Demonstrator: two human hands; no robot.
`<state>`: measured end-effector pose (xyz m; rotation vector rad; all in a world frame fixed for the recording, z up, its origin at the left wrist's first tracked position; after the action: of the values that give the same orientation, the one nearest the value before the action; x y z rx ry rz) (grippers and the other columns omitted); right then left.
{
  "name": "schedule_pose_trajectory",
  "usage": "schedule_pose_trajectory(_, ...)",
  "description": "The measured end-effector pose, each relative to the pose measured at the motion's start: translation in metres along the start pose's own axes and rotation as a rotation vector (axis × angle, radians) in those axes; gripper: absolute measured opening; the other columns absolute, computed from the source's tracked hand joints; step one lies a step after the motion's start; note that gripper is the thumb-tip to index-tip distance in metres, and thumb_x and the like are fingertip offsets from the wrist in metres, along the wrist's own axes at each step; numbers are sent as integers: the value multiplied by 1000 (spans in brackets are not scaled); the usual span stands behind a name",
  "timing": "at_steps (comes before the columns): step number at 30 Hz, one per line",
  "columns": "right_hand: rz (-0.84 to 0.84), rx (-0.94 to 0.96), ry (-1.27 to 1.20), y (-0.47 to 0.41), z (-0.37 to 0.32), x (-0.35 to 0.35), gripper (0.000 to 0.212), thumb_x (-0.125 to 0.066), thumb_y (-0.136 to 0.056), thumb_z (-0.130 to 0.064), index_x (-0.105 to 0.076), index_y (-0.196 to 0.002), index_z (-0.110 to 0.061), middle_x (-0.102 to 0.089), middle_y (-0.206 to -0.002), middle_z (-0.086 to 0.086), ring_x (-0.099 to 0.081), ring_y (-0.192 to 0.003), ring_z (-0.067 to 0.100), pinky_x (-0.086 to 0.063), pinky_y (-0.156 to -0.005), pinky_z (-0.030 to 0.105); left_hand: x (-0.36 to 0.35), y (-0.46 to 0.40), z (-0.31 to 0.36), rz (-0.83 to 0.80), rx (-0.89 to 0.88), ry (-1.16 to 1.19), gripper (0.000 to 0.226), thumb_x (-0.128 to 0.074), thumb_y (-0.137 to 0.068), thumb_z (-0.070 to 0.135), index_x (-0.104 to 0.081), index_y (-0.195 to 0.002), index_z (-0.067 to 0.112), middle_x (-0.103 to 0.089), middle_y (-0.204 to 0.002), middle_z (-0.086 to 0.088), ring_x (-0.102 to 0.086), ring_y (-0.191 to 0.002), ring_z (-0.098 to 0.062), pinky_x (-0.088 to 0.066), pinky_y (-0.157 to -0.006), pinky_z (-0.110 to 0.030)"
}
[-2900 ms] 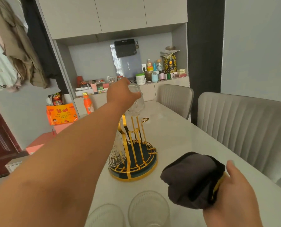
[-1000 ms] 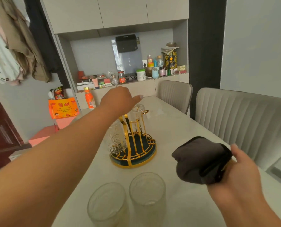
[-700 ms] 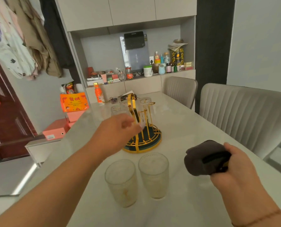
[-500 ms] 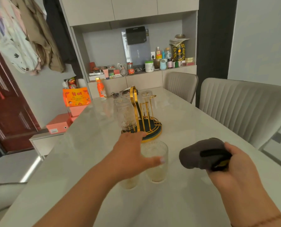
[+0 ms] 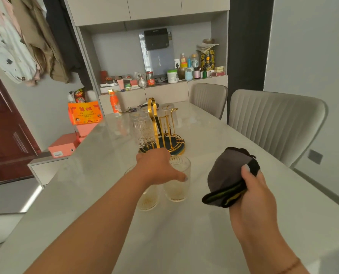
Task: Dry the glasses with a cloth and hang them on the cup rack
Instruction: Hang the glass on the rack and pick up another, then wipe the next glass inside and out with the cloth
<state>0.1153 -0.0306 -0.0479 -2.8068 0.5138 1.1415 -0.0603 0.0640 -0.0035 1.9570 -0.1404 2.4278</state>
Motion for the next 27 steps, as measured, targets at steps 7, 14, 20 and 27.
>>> schedule_pose_trajectory(7, -291, 391, 636, 31, 13, -32, 27, -39, -94, -46, -44, -103, -70, -59, -102, -32, -54, -102, -6, -44, -80, 18, 17, 35, 12, 144, 54, 933, 88, -82, -61, 53, -48, -135, 20, -60, -115, 2, -57, -106, -16, -48, -93, -39)
schedule_pose_trajectory(14, -338, 455, 708, 23, 6, -36, 21, -36, -96, -45, -50, -102, -59, -63, -89, -19, -61, -86, 7, -46, -66, 11, 14, 69, 15, 256, -9, 1108, 90, -81, -44, 54, -52, -126, 27, -61, -109, 6, -60, -101, -6, -46, -76, -24)
schedule_pose_trajectory(20, -405, 204, 457, 33, 10, -34, 25, -39, -100, -36, -56, -106, -54, -69, -94, -28, -64, -89, -8, -53, -78, 17, 5, 79, 22, 301, 103, 1464, 79, -85, -54, 45, -56, -121, 18, -71, -110, -7, -73, -94, -25, -60, -77, -44)
schedule_pose_trajectory(27, -457, 654, 795, 43, -8, -50, 29, -37, -96, -34, -42, -112, -58, -60, -103, -32, -56, -99, -10, -42, -75, 5, -8, 95, 29, 289, 95, 1465, 70, -77, -56, 57, -66, -108, 13, -75, -99, -11, -73, -92, -31, -58, -84, -51)
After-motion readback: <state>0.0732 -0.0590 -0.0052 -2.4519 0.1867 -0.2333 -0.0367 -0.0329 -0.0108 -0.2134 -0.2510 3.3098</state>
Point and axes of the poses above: each hand's wrist, its own y-axis away from the middle knuckle, its own x-axis out of the back of the hand, z = x × y, the point moved 4 cm from there along -y, towards the middle knuckle
